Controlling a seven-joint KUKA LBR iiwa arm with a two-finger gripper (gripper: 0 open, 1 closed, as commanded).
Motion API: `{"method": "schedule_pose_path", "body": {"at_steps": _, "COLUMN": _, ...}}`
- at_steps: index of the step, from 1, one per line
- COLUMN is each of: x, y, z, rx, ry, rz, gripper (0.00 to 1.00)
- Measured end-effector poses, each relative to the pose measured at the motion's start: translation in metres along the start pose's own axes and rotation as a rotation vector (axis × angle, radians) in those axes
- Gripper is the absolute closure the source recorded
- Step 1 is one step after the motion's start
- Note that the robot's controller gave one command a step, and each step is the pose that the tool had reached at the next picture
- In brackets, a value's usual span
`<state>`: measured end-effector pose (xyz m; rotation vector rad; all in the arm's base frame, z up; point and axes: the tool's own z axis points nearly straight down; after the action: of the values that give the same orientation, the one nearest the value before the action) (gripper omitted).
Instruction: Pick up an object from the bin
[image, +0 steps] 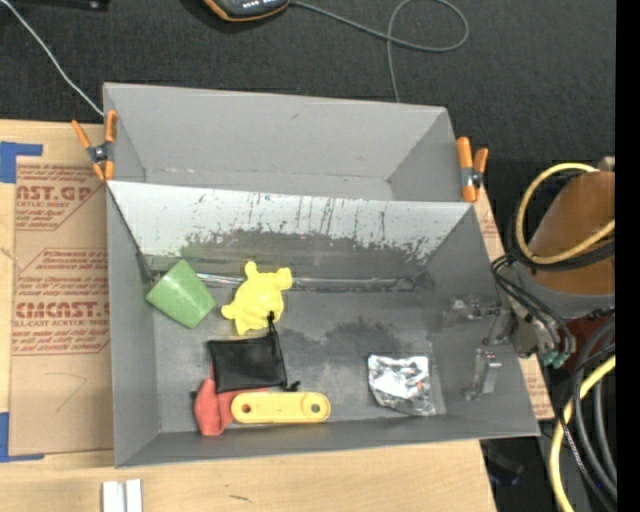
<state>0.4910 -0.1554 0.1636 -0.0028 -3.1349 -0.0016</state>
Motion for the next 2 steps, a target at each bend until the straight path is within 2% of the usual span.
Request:
{"method": "schedule_pose_path", "body": {"at_steps": 1, "x": -0.002, "y": 0.001, "z": -0.004, "rx": 0.002, "ry": -0.007, "rz": -0.003, "gripper": 0.00}}
{"method": "schedule_pose_path", "body": {"at_steps": 2, "x": -0.013, "y": 0.033, "z": 0.092, "rx": 0.000, "ry": -0.001, "rz": -0.190, "gripper": 0.00}}
